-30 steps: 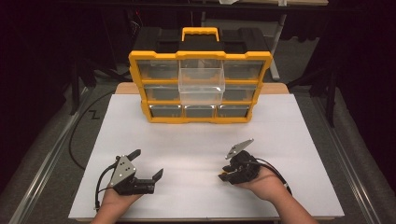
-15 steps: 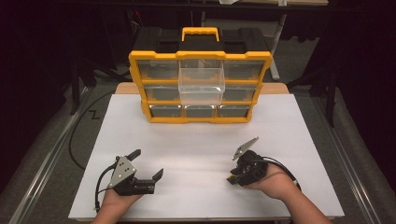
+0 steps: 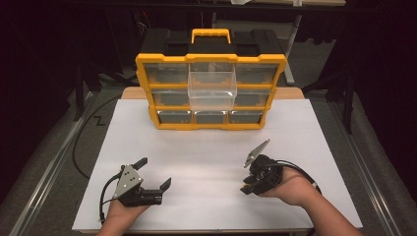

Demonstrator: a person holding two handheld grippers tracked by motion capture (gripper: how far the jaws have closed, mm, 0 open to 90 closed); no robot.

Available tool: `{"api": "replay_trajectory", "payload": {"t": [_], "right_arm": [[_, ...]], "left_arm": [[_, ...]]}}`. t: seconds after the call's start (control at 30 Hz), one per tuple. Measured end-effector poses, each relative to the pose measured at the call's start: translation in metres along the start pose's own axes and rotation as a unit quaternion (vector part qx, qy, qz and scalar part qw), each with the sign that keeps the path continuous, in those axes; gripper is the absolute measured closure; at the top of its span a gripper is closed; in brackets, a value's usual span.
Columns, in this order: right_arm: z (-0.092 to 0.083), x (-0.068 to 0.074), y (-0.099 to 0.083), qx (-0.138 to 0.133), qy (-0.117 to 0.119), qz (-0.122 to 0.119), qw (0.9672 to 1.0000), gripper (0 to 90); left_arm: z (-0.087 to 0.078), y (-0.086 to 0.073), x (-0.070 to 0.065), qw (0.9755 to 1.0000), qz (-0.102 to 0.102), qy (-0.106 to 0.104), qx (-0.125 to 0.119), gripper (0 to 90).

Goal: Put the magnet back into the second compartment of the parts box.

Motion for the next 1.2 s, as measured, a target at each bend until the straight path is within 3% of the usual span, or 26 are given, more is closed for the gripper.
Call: {"api": "replay_trajectory", "payload": {"t": [0.33, 1.2], "right_arm": [[-0.018, 0.005, 0.023, 0.005, 0.005, -0.026, 0.9996, 64.2], [-0.054, 0.0, 0.06, 0.006, -0.007, -0.037, 0.9993, 64.2]], "left_arm": [[-0.002, 0.001, 0.001, 1.0, -0.004, -0.003, -0.004, 0.1], [-0.002, 0.001, -0.004, 0.9999, 0.001, -0.014, -0.001, 0.1]]}}
Point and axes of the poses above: each handheld gripper's, and its own axes: z roughly forward along the jaws, y roughly out of its top, x roughly to its left, the point moved 10 cm from there along z, roughly forward along the jaws, and after that the axes turned 10 degrees about -x, right-handed, at the moved point
